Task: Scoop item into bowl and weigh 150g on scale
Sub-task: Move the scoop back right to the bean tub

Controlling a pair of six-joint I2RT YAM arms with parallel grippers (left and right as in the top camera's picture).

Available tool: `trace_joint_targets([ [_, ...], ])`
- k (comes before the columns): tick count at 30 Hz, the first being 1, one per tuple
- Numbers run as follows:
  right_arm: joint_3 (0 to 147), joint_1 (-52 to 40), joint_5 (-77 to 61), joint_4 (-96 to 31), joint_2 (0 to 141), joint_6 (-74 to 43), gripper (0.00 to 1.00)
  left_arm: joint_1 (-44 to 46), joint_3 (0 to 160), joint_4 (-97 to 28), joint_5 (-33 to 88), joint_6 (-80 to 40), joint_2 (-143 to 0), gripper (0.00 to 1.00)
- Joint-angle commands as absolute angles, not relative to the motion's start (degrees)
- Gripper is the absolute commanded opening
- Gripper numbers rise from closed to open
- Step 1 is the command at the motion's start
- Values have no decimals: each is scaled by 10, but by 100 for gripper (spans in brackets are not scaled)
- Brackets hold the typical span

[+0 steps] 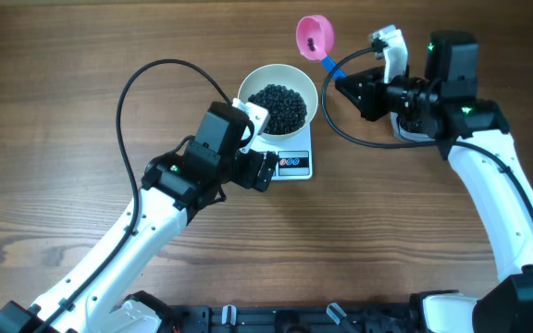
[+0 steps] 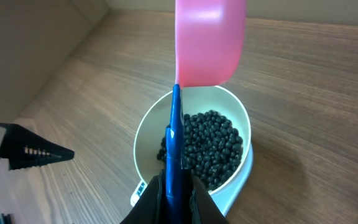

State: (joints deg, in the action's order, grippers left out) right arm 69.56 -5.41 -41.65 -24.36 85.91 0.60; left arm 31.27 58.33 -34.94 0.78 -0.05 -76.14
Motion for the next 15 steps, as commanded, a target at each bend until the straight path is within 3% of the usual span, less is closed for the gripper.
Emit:
trace_joint_targets([
  [1,710,-52,-443,-239,849,-17,4,311,580,-349,13,9,-763,100],
  [10,710,-41,-416,-238,849,-15,4,310,580,-349,13,9,-763,100],
  [15,710,58,-417,-257,847,-17,4,310,580,-349,13,9,-763,100],
])
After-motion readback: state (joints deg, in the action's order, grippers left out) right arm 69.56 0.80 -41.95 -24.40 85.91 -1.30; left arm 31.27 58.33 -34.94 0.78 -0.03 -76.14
